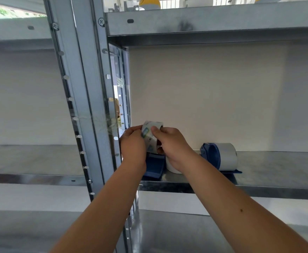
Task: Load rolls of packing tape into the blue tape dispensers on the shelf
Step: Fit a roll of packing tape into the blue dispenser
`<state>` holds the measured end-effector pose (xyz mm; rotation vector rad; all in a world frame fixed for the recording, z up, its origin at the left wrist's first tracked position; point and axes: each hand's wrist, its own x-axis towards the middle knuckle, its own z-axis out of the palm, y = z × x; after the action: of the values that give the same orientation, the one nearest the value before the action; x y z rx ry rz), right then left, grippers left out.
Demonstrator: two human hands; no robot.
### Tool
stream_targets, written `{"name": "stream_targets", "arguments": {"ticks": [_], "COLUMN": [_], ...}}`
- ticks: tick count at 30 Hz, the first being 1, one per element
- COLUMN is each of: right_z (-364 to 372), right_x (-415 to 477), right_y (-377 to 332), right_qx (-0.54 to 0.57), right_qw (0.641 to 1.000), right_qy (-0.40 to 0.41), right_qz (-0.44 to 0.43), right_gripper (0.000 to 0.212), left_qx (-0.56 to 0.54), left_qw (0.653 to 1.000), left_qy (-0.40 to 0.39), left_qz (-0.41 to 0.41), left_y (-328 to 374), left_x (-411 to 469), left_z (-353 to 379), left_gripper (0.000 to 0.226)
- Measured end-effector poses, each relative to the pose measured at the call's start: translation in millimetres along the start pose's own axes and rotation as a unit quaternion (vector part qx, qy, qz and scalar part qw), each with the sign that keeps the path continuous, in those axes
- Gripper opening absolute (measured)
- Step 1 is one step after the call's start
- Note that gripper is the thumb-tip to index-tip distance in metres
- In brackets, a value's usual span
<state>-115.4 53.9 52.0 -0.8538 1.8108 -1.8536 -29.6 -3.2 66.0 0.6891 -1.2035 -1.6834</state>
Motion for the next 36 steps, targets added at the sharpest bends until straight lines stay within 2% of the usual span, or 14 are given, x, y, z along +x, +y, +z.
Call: {"name": "stream_targets", "arguments": {"ticks": [4,8,12,14,16,20,24,28,32,36], "right_z": [-7.2,-19.6,-27.8,-30.4,-33.7,-37.3,-38.7,-40.8,-47.5,-57.4], "right_x": [-5.4,-13.5,-28.9,-36.5,-44.1,-57.1,-64.7,-67.5,-65.4,-63.7], "right_y": [1.6,-4.0,-12.6,-17.4,-22.1,-29.6,-28.6,-26.1,-19.8,-28.7], "right_qx": [0.004,0.037,-0.016,-0.047,-0.081,-0.151,-0.206,-0.235,-0.202,0.045], "right_qw": [0.999,0.996,0.992,0.989,0.981,0.962,0.941,0.918,0.922,0.964], "right_qy": [-0.017,-0.044,-0.043,-0.039,-0.037,-0.049,-0.056,-0.060,-0.068,-0.051], "right_qz": [-0.027,-0.066,-0.119,-0.138,-0.171,-0.221,-0.262,-0.315,-0.323,-0.259], "right_gripper": [0.038,0.030,0.031,0.033,0.025,0.022,0.023,0.028,0.026,0.029], "left_qx": [0.017,0.072,0.156,0.150,0.149,0.079,0.068,0.062,0.082,0.135], "left_qw": [1.000,0.994,0.973,0.973,0.976,0.983,0.985,0.987,0.981,0.963], "left_qy": [-0.009,-0.044,-0.095,-0.117,-0.130,-0.164,-0.157,-0.137,-0.143,-0.162], "left_qz": [0.004,0.074,0.139,0.128,0.091,0.006,0.021,0.049,0.101,0.169], "left_y": [1.9,10.5,33.0,44.6,53.9,63.1,66.5,61.6,54.6,41.3], "left_x": [-4.4,-11.0,-16.7,-18.5,-19.9,-22.0,-29.0,-32.4,-43.6,-51.1], "left_z": [-1.4,-2.2,-4.3,-4.1,-2.8,-4.7,-3.5,-1.0,-3.1,-10.3], "left_gripper": [0.030,0.038,0.064,0.063,0.056,0.055,0.061,0.037,0.049,0.039]}}
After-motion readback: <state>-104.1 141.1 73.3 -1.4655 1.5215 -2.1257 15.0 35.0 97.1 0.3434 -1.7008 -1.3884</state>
